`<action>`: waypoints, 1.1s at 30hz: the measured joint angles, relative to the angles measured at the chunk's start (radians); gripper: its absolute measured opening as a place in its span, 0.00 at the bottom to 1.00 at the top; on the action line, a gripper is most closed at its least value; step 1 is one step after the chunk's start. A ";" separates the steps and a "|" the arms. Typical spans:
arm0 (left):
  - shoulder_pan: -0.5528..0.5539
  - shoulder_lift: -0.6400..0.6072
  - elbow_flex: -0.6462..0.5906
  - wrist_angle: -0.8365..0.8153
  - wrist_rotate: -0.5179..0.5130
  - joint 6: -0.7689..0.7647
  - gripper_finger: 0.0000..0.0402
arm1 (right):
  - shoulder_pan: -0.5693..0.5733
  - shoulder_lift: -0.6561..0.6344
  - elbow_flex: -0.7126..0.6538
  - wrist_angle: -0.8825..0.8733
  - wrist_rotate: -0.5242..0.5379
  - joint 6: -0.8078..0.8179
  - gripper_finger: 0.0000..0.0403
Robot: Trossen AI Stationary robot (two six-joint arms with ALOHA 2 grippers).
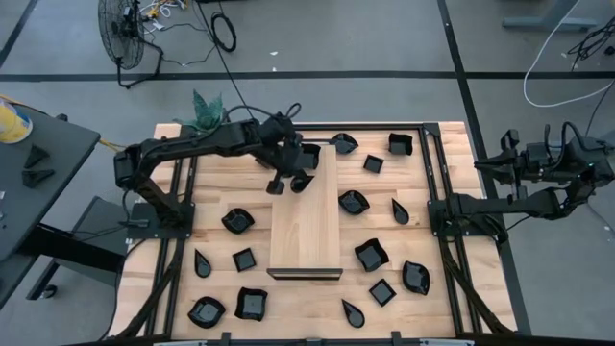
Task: Pick & Place Mini shaped plates
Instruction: Put the drop shaped plate on the shelf
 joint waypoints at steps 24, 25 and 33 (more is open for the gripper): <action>0.012 0.045 0.000 0.007 -0.035 -0.001 0.06 | 0.000 0.000 0.000 0.000 0.000 0.000 0.08; 0.012 0.045 0.000 0.007 -0.035 0.000 0.06 | 0.000 0.000 0.000 0.000 0.000 0.000 0.08; 0.012 0.045 0.000 0.013 -0.010 0.000 0.06 | 0.000 0.000 0.000 0.000 0.000 0.000 0.08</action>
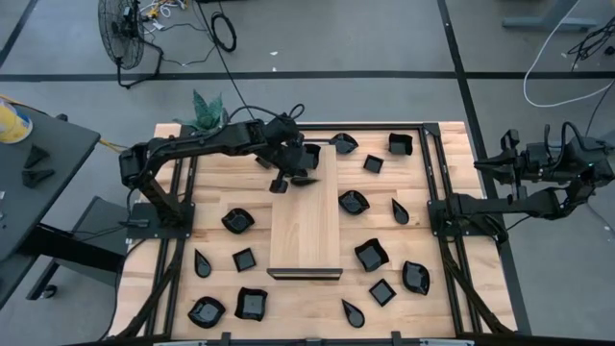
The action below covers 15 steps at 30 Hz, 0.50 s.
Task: Pick & Place Mini shaped plates
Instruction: Put the drop shaped plate on the shelf
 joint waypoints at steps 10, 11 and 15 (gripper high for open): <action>0.000 0.000 0.000 0.028 -0.002 -0.001 0.06 | 0.000 0.000 0.000 0.000 0.000 0.000 0.08; 0.000 0.000 0.000 0.028 -0.002 -0.001 0.06 | 0.000 0.000 0.000 0.000 0.000 0.000 0.08; 0.000 0.000 0.000 0.028 -0.002 -0.001 0.06 | 0.000 0.000 0.000 0.000 0.000 0.000 0.08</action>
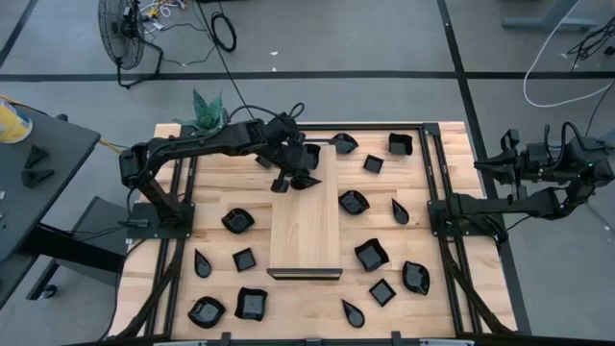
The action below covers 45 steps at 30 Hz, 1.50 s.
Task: Pick & Place Mini shaped plates
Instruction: Put the drop shaped plate on the shelf, then put the leaf shaped plate on the shelf
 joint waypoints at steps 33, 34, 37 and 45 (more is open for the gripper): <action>0.044 -0.209 -0.001 -0.412 -0.181 -0.185 0.54 | 0.000 0.000 0.000 0.000 0.000 0.000 0.08; 0.044 -0.209 -0.001 -0.427 -0.181 -0.186 0.55 | 0.000 0.000 0.000 0.000 0.000 0.000 0.08; 0.044 -0.209 -0.001 -0.449 -0.181 -0.193 0.54 | 0.000 0.000 0.000 0.000 0.000 0.000 0.08; 0.053 -0.303 -0.175 -0.386 -0.134 -0.247 0.54 | 0.000 0.000 0.000 0.000 0.000 0.000 0.08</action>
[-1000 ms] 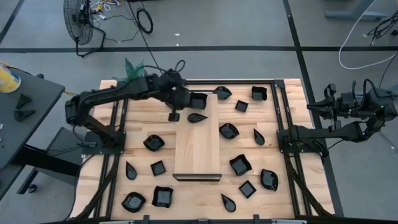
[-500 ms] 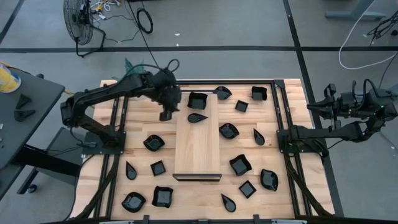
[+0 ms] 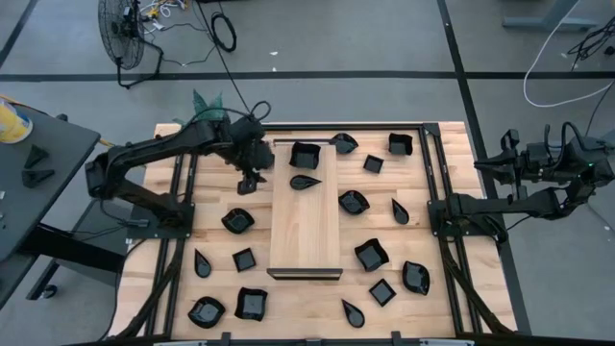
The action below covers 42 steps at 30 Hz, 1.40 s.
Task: Pick & Place Mini shaped plates
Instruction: Put the leaf shaped plate on the shelf
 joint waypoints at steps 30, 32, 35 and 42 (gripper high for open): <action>0.095 -0.034 -0.416 0.084 -0.005 0.101 0.53 | 0.000 0.000 0.000 0.000 0.000 0.000 0.08; 0.115 0.002 -0.416 0.086 0.019 0.124 0.52 | 0.000 0.000 0.000 0.000 0.000 0.000 0.08; 0.133 0.061 -0.416 0.090 0.053 0.145 0.51 | 0.000 0.000 0.000 0.000 0.000 0.000 0.08; 0.137 0.153 -0.416 0.091 0.068 0.178 0.47 | 0.000 0.000 0.000 0.000 0.000 0.000 0.08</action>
